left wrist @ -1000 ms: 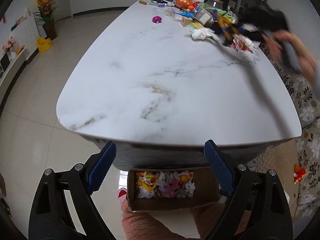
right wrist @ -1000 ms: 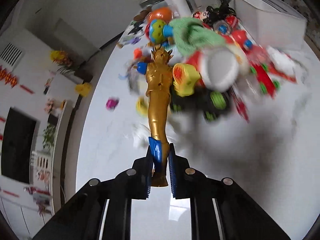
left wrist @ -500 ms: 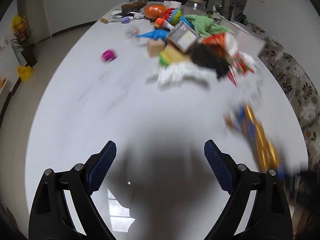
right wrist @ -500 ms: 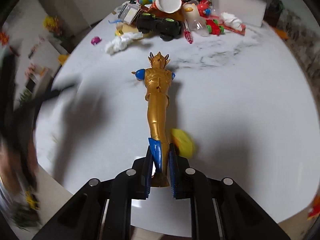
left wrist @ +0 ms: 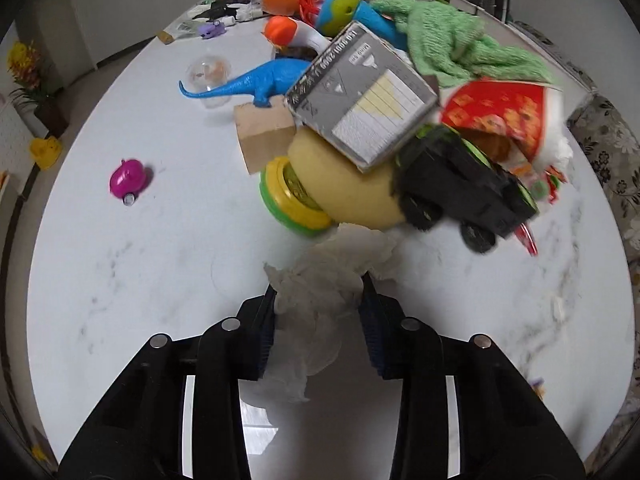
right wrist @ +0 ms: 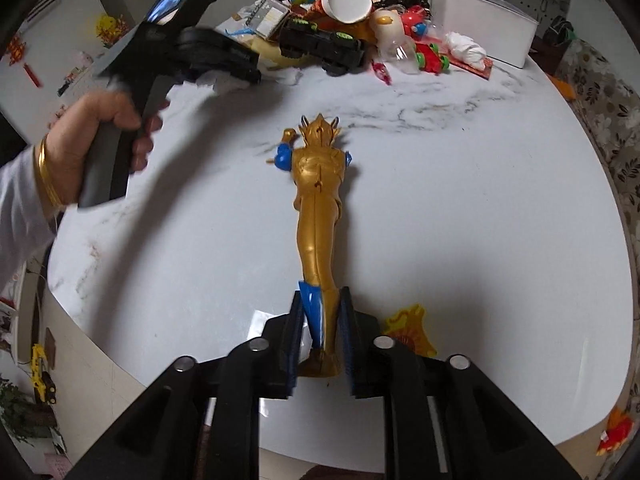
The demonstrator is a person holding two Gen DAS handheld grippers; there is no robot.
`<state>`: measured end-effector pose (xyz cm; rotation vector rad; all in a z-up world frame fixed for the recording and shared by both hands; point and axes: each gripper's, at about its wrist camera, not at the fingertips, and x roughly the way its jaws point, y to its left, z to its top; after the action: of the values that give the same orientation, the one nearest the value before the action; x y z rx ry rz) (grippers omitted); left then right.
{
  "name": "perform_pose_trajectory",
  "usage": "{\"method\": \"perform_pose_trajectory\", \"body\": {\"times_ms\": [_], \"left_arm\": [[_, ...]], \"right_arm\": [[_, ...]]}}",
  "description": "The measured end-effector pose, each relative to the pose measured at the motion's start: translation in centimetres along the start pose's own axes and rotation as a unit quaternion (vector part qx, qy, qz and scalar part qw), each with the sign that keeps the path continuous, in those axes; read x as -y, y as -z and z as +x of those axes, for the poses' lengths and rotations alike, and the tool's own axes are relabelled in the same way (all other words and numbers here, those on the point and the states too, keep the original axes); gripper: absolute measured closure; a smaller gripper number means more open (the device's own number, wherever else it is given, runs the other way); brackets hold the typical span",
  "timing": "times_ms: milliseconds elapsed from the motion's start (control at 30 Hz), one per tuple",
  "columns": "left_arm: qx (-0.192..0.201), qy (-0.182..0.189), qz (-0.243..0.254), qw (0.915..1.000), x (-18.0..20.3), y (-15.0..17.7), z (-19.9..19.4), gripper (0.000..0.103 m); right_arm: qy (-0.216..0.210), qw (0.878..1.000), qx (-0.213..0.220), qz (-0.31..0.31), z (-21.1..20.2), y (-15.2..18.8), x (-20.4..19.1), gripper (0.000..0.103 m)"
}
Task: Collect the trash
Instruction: 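Grasp the gold figure with the right gripper while the left grasps a white tissue, then drop the gold figure and white tissue into the cardboard box with both grippers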
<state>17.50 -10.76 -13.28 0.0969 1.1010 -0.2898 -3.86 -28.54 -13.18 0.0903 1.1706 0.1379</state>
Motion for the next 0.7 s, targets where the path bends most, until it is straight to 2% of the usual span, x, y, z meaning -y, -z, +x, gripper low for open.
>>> {"method": "perform_pose_trajectory", "body": {"times_ms": [100, 200, 300, 400, 500, 600, 700], "left_arm": [[0.011, 0.017, 0.001, 0.9998, -1.2, 2.0, -1.9, 0.067], [0.026, 0.043, -0.011, 0.9987, -3.0, 4.6, -5.1, 0.067], [0.035, 0.052, -0.016, 0.9979, -4.8, 7.8, -8.7, 0.067], [0.034, 0.049, -0.024, 0.9979, -6.6, 11.7, -11.7, 0.067], [0.033, 0.057, -0.044, 0.9969, -8.4, 15.4, -14.4, 0.067], [0.036, 0.063, -0.056, 0.9958, -9.5, 18.5, -17.1, 0.067], [0.032, 0.056, -0.038, 0.9972, -9.7, 21.4, -19.8, 0.067]], "right_arm": [[-0.011, 1.000, 0.013, 0.003, -0.6, -0.9, -0.1, 0.061], [-0.012, 1.000, 0.021, -0.007, -0.8, -2.3, -0.6, 0.059], [-0.009, 1.000, 0.015, -0.019, 0.0, -3.8, -1.2, 0.051], [0.008, 0.999, -0.004, -0.035, 2.0, -5.3, -1.8, 0.051], [0.030, 0.998, -0.033, -0.045, 4.3, -6.2, -2.0, 0.074], [0.016, 0.999, -0.033, -0.037, 4.0, -6.5, -2.3, 0.075], [-0.012, 0.999, -0.022, -0.048, 1.6, -6.0, -3.5, 0.075]]}}
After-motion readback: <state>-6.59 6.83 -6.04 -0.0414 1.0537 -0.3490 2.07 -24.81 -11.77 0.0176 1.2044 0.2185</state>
